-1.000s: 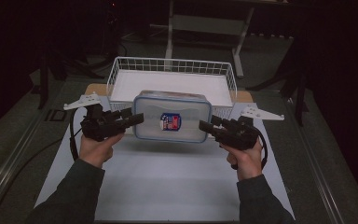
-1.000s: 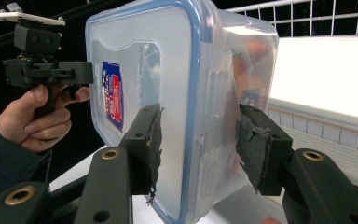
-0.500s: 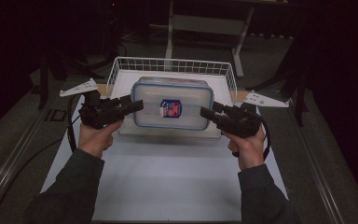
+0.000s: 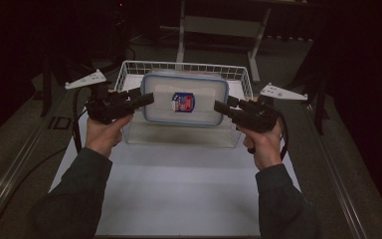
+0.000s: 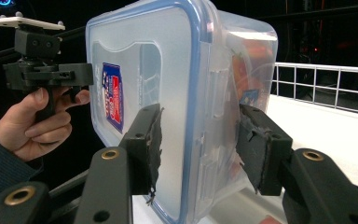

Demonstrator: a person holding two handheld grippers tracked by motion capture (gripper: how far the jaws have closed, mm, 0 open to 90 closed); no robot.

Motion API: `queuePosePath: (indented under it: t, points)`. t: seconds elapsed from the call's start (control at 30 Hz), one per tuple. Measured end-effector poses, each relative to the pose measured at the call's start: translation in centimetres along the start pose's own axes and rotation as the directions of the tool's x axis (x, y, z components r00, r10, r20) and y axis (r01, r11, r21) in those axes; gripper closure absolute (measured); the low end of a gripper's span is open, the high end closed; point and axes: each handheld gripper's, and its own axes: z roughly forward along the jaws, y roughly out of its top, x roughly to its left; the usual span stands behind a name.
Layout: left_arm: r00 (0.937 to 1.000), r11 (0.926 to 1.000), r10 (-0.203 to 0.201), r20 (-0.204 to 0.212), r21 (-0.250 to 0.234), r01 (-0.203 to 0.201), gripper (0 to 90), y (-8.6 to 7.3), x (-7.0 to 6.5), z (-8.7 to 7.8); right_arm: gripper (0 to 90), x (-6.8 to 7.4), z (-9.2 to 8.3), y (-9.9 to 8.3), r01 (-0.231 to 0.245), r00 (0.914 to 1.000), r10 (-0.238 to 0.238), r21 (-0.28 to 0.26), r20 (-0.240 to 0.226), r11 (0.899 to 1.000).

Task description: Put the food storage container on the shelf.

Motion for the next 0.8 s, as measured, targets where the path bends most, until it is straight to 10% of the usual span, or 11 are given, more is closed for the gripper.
queuePosePath:
  t: [0.8]
  points:
    - [0.9989, 0.9982, -0.043, -0.016, -0.043, 0.042, 48.9, 1.1, 3.9, 2.8, 51.2, -3.9, 3.0, 0.6, -0.069, 0.9976, 0.069, 0.012, -0.004, 0.998]
